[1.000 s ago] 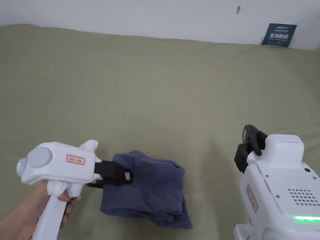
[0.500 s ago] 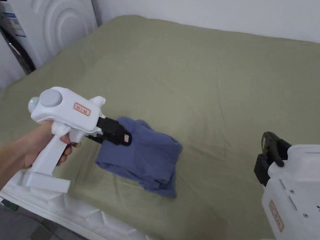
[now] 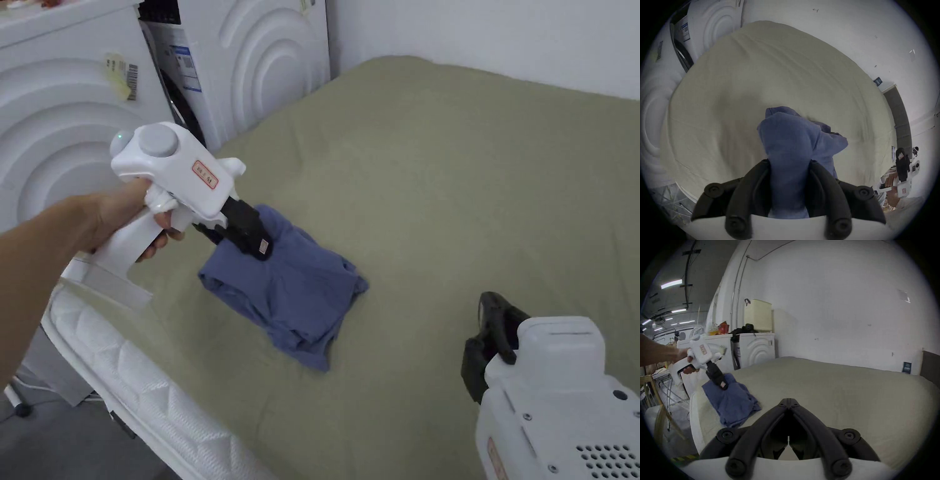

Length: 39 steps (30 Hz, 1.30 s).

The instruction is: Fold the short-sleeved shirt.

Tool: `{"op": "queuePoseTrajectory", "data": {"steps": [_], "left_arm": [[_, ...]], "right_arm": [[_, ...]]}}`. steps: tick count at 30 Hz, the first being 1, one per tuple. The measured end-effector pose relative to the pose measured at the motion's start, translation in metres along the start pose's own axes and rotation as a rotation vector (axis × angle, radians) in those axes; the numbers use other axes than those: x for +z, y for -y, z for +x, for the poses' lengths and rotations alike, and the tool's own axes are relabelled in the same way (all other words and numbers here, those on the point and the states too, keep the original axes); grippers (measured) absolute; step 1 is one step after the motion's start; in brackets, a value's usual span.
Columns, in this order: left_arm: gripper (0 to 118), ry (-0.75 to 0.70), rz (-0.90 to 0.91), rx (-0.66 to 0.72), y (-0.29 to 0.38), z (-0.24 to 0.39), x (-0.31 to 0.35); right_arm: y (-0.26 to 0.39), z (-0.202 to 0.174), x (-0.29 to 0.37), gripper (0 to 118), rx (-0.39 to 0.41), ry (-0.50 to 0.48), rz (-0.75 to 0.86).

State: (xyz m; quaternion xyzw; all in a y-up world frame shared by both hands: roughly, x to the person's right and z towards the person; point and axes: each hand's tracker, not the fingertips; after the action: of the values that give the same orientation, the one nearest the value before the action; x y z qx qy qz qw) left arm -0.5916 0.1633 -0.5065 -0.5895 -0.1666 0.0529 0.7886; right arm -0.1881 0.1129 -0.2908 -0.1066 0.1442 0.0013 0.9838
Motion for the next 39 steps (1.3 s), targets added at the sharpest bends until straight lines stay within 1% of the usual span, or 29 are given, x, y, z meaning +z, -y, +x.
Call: {"op": "queuePoseTrajectory", "data": {"steps": [2,5,7,8,9,10,11,12,13,14,15,18,19,20,21,22,23,24,25,26,28,29,31,32,33,36,38,39], "left_arm": [[32,-0.021,-0.014,0.015,-0.007,-0.006,-0.004],[32,-0.033,-0.024,0.006,-0.006,0.001,-0.007],[32,-0.05,-0.033,-0.006,-0.005,0.007,-0.008],[34,-0.07,-0.029,-0.03,-0.004,0.01,-0.008],[47,-0.091,-0.006,-0.052,-0.003,0.013,-0.007],[85,-0.113,0.018,-0.049,-0.002,0.014,-0.005],[113,-0.132,0.023,-0.051,0.003,0.018,0.0],[118,-0.117,0.055,-0.063,0.008,0.02,0.008],[116,-0.097,0.086,-0.07,0.009,0.022,0.018],[114,-0.152,0.109,-0.054,0.01,0.024,0.028],[114,-0.182,0.134,-0.075,0.012,0.025,0.038],[113,-0.168,0.212,-0.089,0.025,0.047,0.068],[113,-0.149,0.251,-0.098,0.029,0.057,0.077],[109,-0.126,0.278,-0.107,0.035,0.07,0.083],[99,-0.115,0.301,-0.093,0.04,0.085,0.086],[69,-0.088,0.338,-0.094,0.047,0.101,0.087],[29,-0.038,0.371,-0.113,0.042,0.105,0.081],[2,-0.028,0.399,-0.114,0.045,0.124,0.075],[2,-0.04,0.447,-0.128,0.051,0.147,0.069],[2,0.01,0.47,-0.133,0.057,0.17,0.062],[2,0.134,0.531,-0.083,0.078,0.224,0.054],[2,0.185,0.532,-0.08,0.085,0.254,0.046],[2,0.235,0.602,-0.101,0.106,0.313,0.036],[2,0.311,0.588,-0.104,0.115,0.342,0.03],[2,0.34,0.614,-0.098,0.126,0.37,0.024],[2,0.316,0.689,-0.184,0.157,0.454,0.008],[2,0.198,0.802,-0.231,0.185,0.508,0.003],[2,0.125,0.851,-0.28,0.194,0.528,-0.001]], "right_arm": [[0.0,-0.007,-0.008,0,0.001,-0.019,-0.008],[0.0,-0.012,-0.015,0,-0.006,-0.038,-0.013],[0.0,-0.015,-0.016,0,-0.002,-0.037,-0.013],[-0.001,-0.014,-0.016,0,-0.005,-0.038,-0.015],[-0.002,-0.013,-0.016,0,-0.011,-0.039,-0.017],[-0.002,-0.013,-0.014,0,-0.017,-0.037,-0.018],[-0.003,-0.01,-0.012,0,-0.02,-0.036,-0.02],[-0.004,-0.008,-0.009,0,-0.02,-0.036,-0.021],[-0.005,-0.005,-0.006,0,-0.02,-0.034,-0.022],[-0.005,-0.003,-0.001,0,-0.023,-0.031,-0.021],[-0.007,0.0,0.004,0,-0.027,-0.026,-0.021],[-0.013,0.011,0.021,0,-0.05,-0.017,-0.024],[-0.015,0.016,0.028,0,-0.052,-0.016,-0.022],[-0.018,0.021,0.035,0,-0.054,-0.012,-0.018],[-0.02,0.027,0.043,0,-0.058,-0.009,-0.015],[-0.024,0.033,0.051,0,-0.062,-0.007,-0.015],[-0.028,0.04,0.061,0,-0.062,0.009,-0.009],[-0.031,0.048,0.071,0,-0.061,0.02,-0.003],[-0.035,0.058,0.082,0,-0.06,0.033,0.004],[-0.04,0.069,0.095,0,-0.069,0.065,0.01],[-0.05,0.094,0.121,0,-0.091,0.103,0.024],[-0.055,0.108,0.136,0,-0.085,0.127,0.025],[-0.064,0.134,0.165,0,-0.057,0.196,0.035],[-0.067,0.148,0.181,0,-0.05,0.226,0.047],[-0.07,0.16,0.196,0,-0.044,0.257,0.046],[-0.077,0.197,0.241,0,-0.026,0.347,0.045],[-0.08,0.219,0.269,0,-0.013,0.42,0.044],[-0.081,0.227,0.281,0,-0.011,0.456,0.044]]}}
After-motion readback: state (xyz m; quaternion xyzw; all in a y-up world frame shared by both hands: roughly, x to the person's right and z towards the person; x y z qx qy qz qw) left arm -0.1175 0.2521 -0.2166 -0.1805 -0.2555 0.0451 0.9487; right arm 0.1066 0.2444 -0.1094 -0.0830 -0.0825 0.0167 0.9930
